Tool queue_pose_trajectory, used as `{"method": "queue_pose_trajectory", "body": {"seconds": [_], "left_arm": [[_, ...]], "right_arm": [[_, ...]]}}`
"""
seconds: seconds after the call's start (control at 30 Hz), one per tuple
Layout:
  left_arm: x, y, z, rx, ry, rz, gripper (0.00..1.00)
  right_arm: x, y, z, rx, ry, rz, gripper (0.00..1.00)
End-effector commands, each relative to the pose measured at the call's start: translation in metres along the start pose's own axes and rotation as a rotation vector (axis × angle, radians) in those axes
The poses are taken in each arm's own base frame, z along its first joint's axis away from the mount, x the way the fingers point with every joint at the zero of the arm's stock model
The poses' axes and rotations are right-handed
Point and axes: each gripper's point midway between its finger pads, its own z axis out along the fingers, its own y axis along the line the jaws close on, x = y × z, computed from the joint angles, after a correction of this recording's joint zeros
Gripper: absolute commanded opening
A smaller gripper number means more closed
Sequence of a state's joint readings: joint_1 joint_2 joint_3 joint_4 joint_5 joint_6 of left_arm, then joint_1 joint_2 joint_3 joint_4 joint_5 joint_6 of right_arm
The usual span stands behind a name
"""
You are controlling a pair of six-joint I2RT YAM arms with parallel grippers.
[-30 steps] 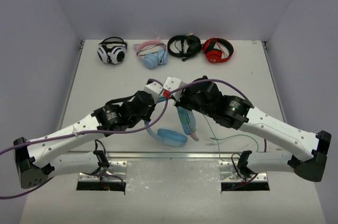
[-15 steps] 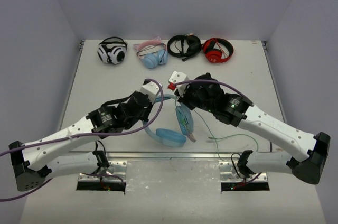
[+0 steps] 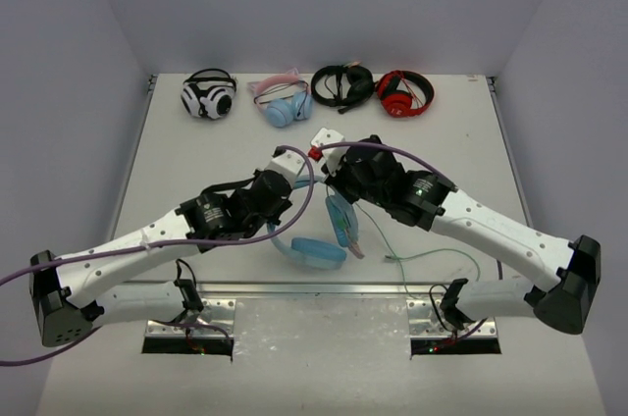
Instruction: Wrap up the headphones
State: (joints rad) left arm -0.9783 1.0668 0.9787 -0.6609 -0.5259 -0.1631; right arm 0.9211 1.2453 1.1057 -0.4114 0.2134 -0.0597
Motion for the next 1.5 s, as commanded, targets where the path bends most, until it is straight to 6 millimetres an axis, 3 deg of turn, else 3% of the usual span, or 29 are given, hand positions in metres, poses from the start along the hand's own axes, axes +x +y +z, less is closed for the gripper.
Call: {"method": "queue_pose_trajectory", "body": {"seconds": [0.0, 0.33, 0.63, 0.87, 1.13, 1.27, 1.47], "left_arm": [[-0.050, -0.007, -0.017, 0.044, -0.139, -0.141, 0.00], [-0.044, 0.007, -0.002, -0.034, -0.088, -0.169, 0.00], [-0.051, 0.022, -0.005, -0.054, -0.111, -0.243, 0.00], [-0.056, 0.019, -0.005, 0.014, -0.125, -0.260, 0.00], [-0.054, 0.014, -0.006, 0.054, -0.129, -0.242, 0.00], [-0.053, 0.024, -0.008, 0.005, -0.138, -0.255, 0.00], [-0.066, 0.047, -0.019, -0.012, -0.214, -0.372, 0.00]], "right_arm": [[-0.019, -0.008, 0.000, 0.060, -0.038, 0.059, 0.01], [-0.034, 0.013, 0.000, 0.053, -0.047, 0.052, 0.01], [-0.012, 0.002, 0.013, 0.195, 0.069, 0.050, 0.01], [-0.005, 0.007, 0.021, 0.199, 0.103, 0.058, 0.01], [-0.001, 0.000, 0.031, 0.282, 0.178, 0.086, 0.01], [-0.002, -0.001, 0.027, 0.288, 0.173, 0.108, 0.01], [0.024, 0.003, 0.023, 0.276, 0.203, 0.111, 0.01]]}}
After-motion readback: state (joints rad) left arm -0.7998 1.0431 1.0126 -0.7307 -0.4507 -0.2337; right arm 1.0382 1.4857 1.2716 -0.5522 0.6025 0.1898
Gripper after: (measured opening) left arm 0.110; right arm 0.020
